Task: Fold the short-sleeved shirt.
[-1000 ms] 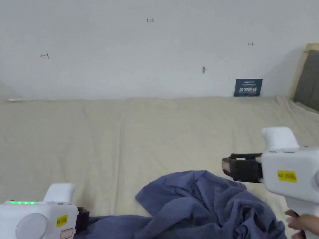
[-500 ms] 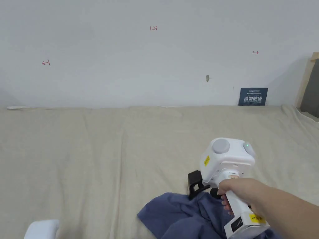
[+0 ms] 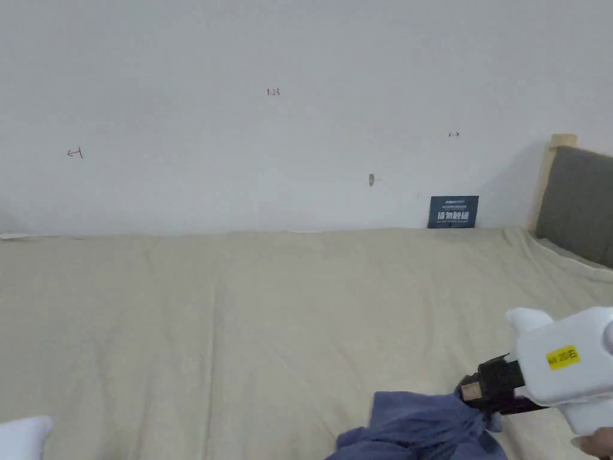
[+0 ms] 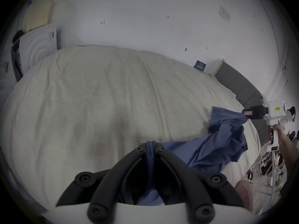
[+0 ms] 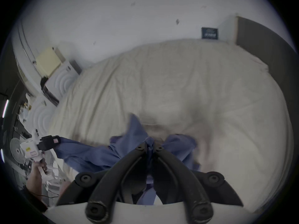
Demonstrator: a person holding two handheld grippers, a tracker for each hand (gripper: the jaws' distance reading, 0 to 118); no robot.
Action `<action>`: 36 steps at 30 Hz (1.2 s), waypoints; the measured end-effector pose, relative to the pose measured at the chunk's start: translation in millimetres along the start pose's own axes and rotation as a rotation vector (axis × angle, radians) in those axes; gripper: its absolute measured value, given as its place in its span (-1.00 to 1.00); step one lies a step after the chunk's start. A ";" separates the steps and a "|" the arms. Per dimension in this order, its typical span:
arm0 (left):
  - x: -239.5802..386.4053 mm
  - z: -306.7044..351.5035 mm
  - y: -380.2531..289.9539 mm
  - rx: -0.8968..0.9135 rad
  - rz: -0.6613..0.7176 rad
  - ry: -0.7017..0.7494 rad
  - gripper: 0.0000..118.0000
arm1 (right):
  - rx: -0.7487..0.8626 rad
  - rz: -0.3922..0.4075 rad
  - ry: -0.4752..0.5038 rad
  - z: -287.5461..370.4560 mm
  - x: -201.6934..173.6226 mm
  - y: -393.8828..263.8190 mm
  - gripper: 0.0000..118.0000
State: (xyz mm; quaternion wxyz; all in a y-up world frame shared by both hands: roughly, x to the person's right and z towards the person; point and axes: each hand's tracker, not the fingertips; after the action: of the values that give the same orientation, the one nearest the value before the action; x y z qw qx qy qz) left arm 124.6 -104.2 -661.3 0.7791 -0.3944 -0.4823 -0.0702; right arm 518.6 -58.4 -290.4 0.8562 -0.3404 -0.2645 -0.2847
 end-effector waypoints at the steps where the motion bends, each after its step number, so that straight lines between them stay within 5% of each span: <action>1: 3.5 17.9 7.4 0.011 -0.013 -0.025 -0.88 | 0.025 -0.034 0.028 32.0 -1.5 -2.6 -0.93; 7: 40.0 115.7 66.4 0.136 -0.108 -0.101 -0.88 | 0.224 0.038 0.011 181.0 -25.7 17.4 -0.93; 16: 70.8 192.2 188.2 0.279 -0.161 -0.049 -0.88 | 0.430 0.092 -0.033 288.2 -82.1 104.1 -0.93; 30: 105.2 162.9 329.8 0.507 -0.142 0.106 -0.88 | 0.636 0.067 -0.187 271.8 -165.1 244.4 -0.93; 36: 96.4 140.4 344.5 0.580 -0.124 0.099 -0.88 | 0.694 0.124 -0.237 260.1 -192.4 256.3 -0.93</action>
State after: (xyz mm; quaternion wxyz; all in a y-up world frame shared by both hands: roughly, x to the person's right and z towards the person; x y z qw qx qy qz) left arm 246.2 251.6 -740.5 0.8759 -0.1213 -0.4670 0.0038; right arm 488.1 346.9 -362.2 0.8997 -0.0760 -0.4215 -0.0842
